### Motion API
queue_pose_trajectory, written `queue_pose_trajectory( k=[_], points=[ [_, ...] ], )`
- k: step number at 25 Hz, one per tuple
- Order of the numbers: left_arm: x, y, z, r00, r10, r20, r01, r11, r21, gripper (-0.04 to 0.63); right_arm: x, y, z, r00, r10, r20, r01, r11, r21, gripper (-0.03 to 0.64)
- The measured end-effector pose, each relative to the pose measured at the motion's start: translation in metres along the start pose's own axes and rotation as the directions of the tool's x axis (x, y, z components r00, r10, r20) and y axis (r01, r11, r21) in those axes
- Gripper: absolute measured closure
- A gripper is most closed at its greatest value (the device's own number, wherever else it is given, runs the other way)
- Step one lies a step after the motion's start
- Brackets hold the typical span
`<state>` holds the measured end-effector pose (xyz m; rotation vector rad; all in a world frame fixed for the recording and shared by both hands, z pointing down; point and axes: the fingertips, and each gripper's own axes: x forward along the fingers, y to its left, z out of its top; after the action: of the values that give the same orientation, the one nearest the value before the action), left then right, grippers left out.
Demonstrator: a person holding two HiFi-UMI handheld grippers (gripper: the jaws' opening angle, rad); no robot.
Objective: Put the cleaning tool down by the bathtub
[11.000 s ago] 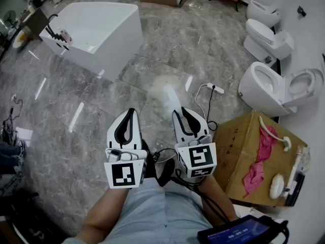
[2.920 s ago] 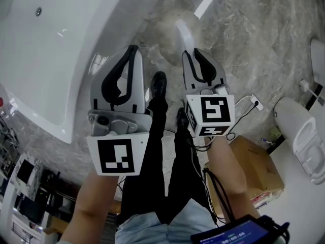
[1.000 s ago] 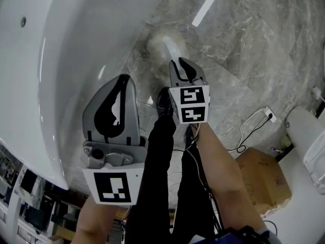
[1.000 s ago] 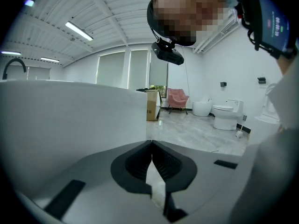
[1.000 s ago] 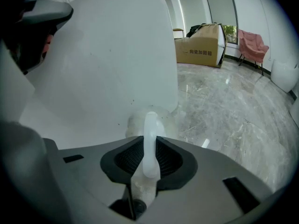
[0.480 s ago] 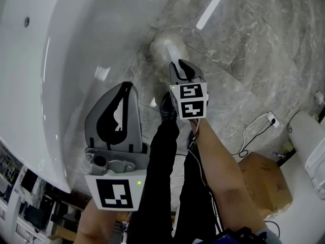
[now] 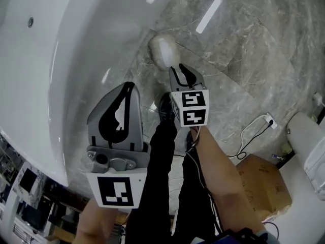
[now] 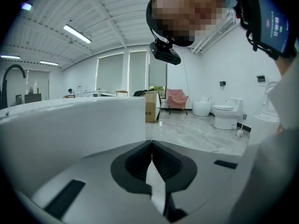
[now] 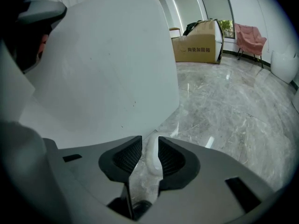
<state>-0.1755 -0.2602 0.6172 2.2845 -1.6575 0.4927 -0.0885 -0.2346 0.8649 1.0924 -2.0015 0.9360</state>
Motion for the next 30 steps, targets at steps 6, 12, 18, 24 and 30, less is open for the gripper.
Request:
queue_pose_trajectory(
  k=[6, 12, 18, 24, 30],
  points=[
    [-0.009, -0.014, 0.04, 0.998, 0.009, 0.059, -0.009, 1.0, 0.0, 0.578, -0.058, 0.006, 0.041, 0.995, -0.005, 0.097, 0.006, 1.0, -0.012, 0.512],
    [-0.022, -0.025, 0.087, 0.993, 0.021, 0.116, -0.02, 1.0, -0.009, 0.578, -0.127, 0.019, 0.092, 0.98, -0.001, 0.199, 0.009, 0.999, -0.039, 0.54],
    [-0.037, -0.027, 0.125, 0.988, 0.044, 0.147, -0.037, 0.998, -0.051, 0.578, -0.201, 0.038, 0.152, 0.944, -0.003, 0.329, 0.035, 0.995, -0.092, 0.599],
    [-0.043, -0.022, 0.145, 0.983, 0.056, 0.174, -0.049, 0.998, -0.045, 0.578, -0.254, 0.053, 0.19, 0.896, 0.035, 0.442, 0.036, 0.988, -0.151, 0.603],
    [-0.043, -0.019, 0.15, 0.982, 0.065, 0.18, -0.061, 0.998, -0.03, 0.578, -0.275, 0.059, 0.212, 0.86, 0.05, 0.507, 0.044, 0.984, -0.17, 0.603]
  ],
)
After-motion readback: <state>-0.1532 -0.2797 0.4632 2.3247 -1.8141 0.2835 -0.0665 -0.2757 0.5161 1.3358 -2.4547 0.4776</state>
